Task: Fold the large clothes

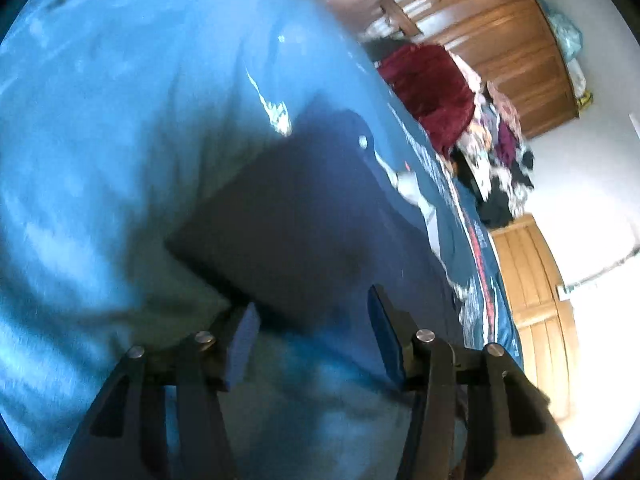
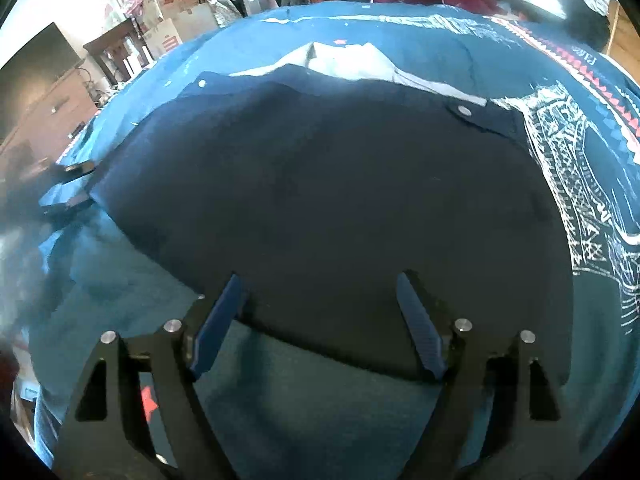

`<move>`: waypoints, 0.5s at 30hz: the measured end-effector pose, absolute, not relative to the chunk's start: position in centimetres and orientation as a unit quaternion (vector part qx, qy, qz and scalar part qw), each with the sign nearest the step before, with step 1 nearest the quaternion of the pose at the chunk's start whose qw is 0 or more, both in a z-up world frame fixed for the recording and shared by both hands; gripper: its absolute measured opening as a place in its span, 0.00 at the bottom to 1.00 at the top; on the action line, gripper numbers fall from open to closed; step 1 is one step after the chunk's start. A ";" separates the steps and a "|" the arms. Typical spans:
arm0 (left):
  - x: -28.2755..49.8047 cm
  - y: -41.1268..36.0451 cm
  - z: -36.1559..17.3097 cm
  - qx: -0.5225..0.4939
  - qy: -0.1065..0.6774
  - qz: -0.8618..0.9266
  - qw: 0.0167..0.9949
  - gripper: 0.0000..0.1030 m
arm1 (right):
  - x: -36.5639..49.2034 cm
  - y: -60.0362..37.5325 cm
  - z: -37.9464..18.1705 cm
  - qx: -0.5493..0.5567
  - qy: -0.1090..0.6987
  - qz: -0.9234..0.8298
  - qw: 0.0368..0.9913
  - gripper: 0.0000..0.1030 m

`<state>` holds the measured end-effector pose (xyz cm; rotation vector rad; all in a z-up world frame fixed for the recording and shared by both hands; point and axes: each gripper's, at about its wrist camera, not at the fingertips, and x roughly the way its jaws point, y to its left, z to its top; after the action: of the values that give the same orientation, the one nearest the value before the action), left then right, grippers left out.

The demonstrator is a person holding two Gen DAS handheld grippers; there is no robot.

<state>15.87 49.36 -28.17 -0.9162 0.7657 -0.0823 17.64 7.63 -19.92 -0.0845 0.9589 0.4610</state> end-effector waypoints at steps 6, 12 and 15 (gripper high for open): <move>19.8 48.7 -29.2 -0.419 0.333 -0.024 0.844 0.50 | 18.2 10.0 -16.6 -0.036 0.440 0.252 0.861 0.76; 19.8 49.1 -30.2 -0.455 0.317 -0.007 0.832 0.36 | 22.4 14.6 -12.8 -0.016 0.425 0.289 0.858 0.78; 17.1 48.7 -29.5 -0.462 0.317 -0.018 0.828 0.44 | 23.4 16.9 -11.1 -0.009 0.407 0.303 0.862 0.79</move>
<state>17.07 48.73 -29.45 -0.9806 0.6730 -0.0390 23.44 16.94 -11.12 -0.0185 0.8540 0.6357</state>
